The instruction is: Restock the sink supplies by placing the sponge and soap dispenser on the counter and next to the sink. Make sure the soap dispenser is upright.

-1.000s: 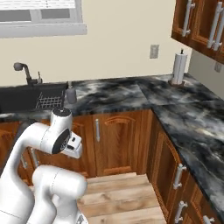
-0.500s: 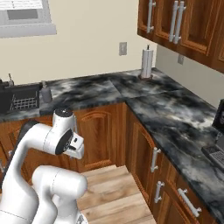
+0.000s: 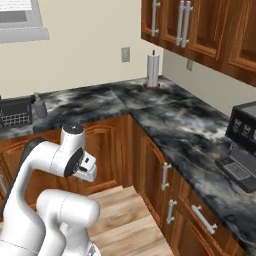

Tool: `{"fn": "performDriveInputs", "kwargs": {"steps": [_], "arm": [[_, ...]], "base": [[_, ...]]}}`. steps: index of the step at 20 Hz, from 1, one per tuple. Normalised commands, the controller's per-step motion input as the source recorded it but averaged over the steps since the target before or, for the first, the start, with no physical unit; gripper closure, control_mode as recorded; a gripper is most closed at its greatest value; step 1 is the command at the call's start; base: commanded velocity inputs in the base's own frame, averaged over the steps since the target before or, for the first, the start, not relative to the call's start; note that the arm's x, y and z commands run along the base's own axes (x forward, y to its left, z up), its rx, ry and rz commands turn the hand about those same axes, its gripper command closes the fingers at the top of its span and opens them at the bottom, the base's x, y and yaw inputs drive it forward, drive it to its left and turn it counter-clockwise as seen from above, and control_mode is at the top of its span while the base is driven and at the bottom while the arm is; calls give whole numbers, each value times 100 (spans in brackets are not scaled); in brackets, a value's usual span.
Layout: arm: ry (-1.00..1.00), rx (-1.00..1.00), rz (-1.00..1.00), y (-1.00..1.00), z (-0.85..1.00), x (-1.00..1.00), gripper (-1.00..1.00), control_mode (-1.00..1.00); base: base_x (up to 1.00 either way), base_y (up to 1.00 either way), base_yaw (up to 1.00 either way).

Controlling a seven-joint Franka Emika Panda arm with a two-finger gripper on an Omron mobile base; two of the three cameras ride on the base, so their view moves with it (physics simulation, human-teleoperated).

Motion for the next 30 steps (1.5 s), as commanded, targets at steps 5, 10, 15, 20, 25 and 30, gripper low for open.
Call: {"fn": "performDriveInputs", "kwargs": {"steps": [5,10,15,20,25,30], "arm": [[0,0,0,0,0,0,-100,100],[0,0,0,0,0,0,-100,100],[0,0,0,0,0,0,-100,100],[0,0,0,0,0,0,-100,100],[0,0,0,0,0,0,-100,100],[0,0,0,0,0,0,-100,100]], "base": [[67,100,-38],[94,99,2],[100,97,15],[48,100,-6],[-15,98,-58],[-9,73,-73]]}}
